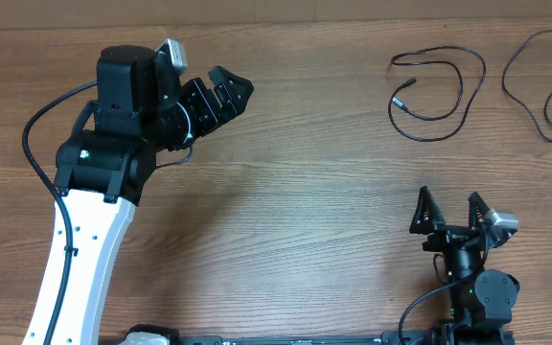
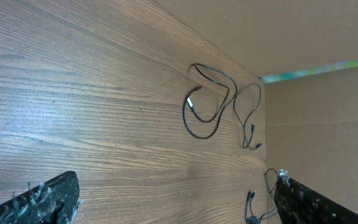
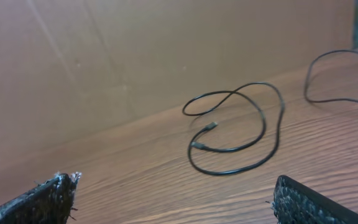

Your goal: Untangle cables

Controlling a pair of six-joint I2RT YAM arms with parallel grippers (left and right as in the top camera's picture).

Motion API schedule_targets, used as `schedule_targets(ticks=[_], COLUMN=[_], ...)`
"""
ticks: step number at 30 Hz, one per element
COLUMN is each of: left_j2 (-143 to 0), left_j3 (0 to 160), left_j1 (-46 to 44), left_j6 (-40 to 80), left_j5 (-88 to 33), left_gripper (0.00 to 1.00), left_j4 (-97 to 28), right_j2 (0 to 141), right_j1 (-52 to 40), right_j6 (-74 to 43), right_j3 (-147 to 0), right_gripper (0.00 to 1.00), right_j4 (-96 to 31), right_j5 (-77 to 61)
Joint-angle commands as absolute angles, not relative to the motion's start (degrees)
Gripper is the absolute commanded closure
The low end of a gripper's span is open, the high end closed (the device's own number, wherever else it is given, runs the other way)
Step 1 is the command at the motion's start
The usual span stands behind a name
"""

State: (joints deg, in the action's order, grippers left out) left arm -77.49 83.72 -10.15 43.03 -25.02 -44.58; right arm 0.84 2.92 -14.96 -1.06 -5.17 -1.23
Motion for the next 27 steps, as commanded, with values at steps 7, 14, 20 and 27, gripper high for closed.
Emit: schedule_targets(ticks=[7,14,20,27], left_j2=[-77.58,-77.58,-77.58,-77.58], left_j3=[84.62,84.62,84.62,84.62], left_j1=[-10.52,-10.52,-10.52,-10.52], left_j6=[41.76,41.76,41.76,41.76], left_j5=[-24.88,-24.86,-24.88,-24.88], left_gripper=[0.0,0.01,0.01,0.0], left_j4=[-44.4,-44.4,-44.4,-44.4], right_j2=[0.16,0.16,0.16,0.16], right_j1=[3.55,3.55,3.55,3.55], right_j6=[-11.03,-8.64,-5.06,2.44], right_j3=[-0.45,-0.45,-0.45,-0.45], right_gripper=[0.0,0.0,0.0,0.0], right_j4=[-4.86,-4.97,-4.97,-5.02], right_j5=[-0.47,-0.49,-0.47,-0.47])
